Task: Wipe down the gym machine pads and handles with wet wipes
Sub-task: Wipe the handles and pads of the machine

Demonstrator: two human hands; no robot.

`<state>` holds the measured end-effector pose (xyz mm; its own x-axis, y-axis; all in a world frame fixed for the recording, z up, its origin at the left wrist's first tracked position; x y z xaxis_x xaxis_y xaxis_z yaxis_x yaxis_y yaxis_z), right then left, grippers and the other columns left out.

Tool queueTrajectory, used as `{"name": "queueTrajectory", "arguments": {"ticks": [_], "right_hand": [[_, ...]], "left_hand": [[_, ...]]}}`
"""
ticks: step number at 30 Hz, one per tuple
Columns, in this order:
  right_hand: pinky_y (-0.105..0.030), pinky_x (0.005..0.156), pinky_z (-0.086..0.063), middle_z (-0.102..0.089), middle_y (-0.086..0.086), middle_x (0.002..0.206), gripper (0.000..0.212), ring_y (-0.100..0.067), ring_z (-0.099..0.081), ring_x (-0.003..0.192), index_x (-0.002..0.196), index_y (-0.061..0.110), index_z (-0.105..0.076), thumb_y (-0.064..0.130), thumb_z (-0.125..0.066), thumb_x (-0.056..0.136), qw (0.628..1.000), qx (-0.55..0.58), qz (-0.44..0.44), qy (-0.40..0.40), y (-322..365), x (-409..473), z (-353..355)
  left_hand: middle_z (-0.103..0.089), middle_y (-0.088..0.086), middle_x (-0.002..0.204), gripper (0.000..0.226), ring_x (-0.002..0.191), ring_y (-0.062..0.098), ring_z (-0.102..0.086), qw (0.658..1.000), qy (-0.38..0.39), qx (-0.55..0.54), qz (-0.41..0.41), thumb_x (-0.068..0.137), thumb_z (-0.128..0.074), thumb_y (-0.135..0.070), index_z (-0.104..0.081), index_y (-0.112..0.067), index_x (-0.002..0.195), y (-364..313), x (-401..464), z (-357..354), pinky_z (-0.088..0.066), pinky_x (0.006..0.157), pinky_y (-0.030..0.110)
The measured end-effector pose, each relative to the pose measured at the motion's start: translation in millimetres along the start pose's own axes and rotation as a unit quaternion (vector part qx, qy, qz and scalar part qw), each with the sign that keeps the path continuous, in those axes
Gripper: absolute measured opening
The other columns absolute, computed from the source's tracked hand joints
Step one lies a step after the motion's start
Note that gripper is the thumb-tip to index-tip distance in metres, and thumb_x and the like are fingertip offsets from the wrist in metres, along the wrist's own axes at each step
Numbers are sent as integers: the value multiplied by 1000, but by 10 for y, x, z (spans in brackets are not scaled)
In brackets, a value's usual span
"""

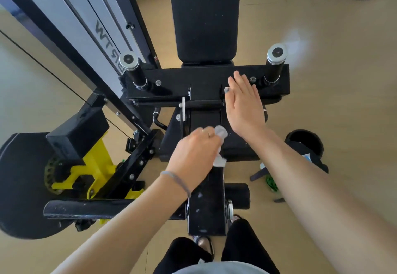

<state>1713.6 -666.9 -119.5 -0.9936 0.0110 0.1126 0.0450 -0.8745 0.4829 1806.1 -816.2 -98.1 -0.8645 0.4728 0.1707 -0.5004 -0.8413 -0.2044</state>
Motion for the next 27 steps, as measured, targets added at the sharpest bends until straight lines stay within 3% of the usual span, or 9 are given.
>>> {"name": "queueTrajectory", "arguments": {"ticks": [3,9,11,14,16,20,22,24,27], "right_hand": [[-38,128,-4,-15,-1,170,53,-17,-6,157,158,14,-30,33,-16,111,1000,-8,-4,2,-20,16,-8],[-41,128,-4,-14,-3,170,55,-18,-4,157,159,17,-29,37,-13,110,999,-12,38,17,-77,6,17],[-43,128,-9,-19,-6,169,56,-22,-9,157,158,17,-31,39,-14,110,997,-25,66,22,-137,-6,53],[-46,123,-27,-45,-14,155,55,-30,-34,148,147,8,-50,37,-23,108,988,-11,149,-24,-231,-129,115],[-41,115,-38,-58,-12,140,50,-29,-51,133,140,4,-55,33,-29,108,979,9,203,-34,-286,-233,107],[-36,90,-52,-61,-10,130,51,-25,-62,108,138,4,-55,35,-29,106,976,37,213,-13,-291,-270,115],[-36,71,-55,-60,-9,118,54,-25,-64,85,128,4,-57,40,-25,105,978,47,203,-4,-229,-242,103],[-31,49,-50,-54,-10,109,57,-23,-58,63,115,3,-54,47,-20,103,983,30,182,14,-153,-204,73],[-27,40,-41,-49,-15,109,48,-24,-54,63,112,3,-47,46,-25,103,986,18,154,58,-90,-167,18]], "left_hand": [[-53,-4,82,27,73,16,-54,1000,5,-19,-9,72,-82,-3,-67,-17,89,-6,-168,-72,-49,41,32],[-61,1,100,13,90,20,-59,981,-84,-5,174,91,-66,-8,-69,-14,102,76,398,-44,-49,61,28],[-60,-1,91,14,81,18,-58,987,-74,-3,145,89,-71,-10,-70,-15,102,-140,321,-83,-53,59,29],[-58,-4,88,26,76,14,-55,993,-38,27,104,78,-82,-13,-71,-17,101,-397,78,-230,-56,54,30],[-58,-3,91,20,79,16,-57,989,-47,26,139,82,-79,-12,-70,-16,99,-383,33,-279,-56,55,31],[-57,1,89,4,78,21,-57,948,-132,9,290,90,-68,-8,-65,-11,88,-222,139,-139,-51,55,32],[-56,1,88,8,75,20,-56,958,-110,22,265,86,-71,-5,-65,-10,88,-296,96,-146,-53,55,34],[-54,-1,89,13,75,17,-55,974,-60,36,213,83,-75,-6,-66,-13,89,-465,-42,-214,-54,55,33],[-55,-2,92,15,78,16,-57,978,-25,40,203,83,-77,-8,-66,-15,91,-570,-173,-285,-57,58,32]]}}
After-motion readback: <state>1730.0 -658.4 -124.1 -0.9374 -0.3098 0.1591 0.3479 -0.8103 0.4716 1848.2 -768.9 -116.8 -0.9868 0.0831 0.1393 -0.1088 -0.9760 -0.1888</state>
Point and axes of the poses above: each hand's wrist, its own x-axis towards the middle knuckle, its own z-axis out of the back of the hand, y = z × x, the point moved 2 cm from there along x, towards the middle knuckle
